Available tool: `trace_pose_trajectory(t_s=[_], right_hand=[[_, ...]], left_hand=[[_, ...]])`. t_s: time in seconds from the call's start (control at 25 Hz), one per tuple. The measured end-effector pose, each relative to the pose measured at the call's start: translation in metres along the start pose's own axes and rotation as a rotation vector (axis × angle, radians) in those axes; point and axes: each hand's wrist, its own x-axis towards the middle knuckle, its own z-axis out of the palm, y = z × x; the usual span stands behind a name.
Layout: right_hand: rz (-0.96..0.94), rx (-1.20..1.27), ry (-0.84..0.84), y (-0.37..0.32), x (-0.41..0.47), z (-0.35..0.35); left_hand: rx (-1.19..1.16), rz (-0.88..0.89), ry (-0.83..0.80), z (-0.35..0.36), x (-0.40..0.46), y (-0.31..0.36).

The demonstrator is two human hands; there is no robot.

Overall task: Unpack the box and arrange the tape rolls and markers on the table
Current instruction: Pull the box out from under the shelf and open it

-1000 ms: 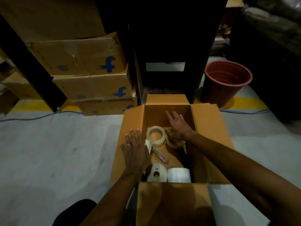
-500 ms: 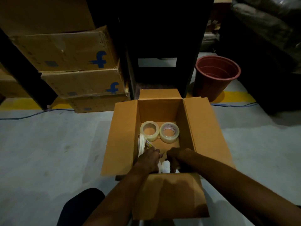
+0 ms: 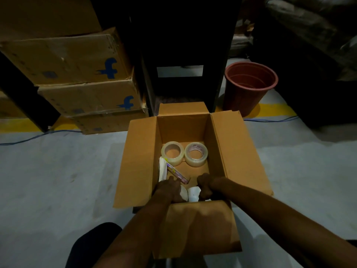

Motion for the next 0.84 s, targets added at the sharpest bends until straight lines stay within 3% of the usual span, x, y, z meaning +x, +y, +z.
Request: trace_pose_trajectory(t_s=[0.2, 0.36, 0.64, 0.84], right_hand=[[-0.041, -0.124, 0.154, 0.000, 0.003, 0.006], [-0.057, -0.231, 0.179, 0.001, 0.013, 0.016], [-0.058, -0.001, 0.183, 0.000, 0.014, 0.009], [-0.048, 0.059, 0.179, -0.001, 0.012, 0.000]], left_hand=[[0.121, 0.002, -0.034, -0.003, 0.007, 0.004], [0.184, -0.024, -0.032, -0.004, 0.011, 0.009], [0.204, -0.028, -0.003, -0.003, 0.010, 0.015], [0.052, 0.005, 0.106, 0.003, 0.017, 0.007]])
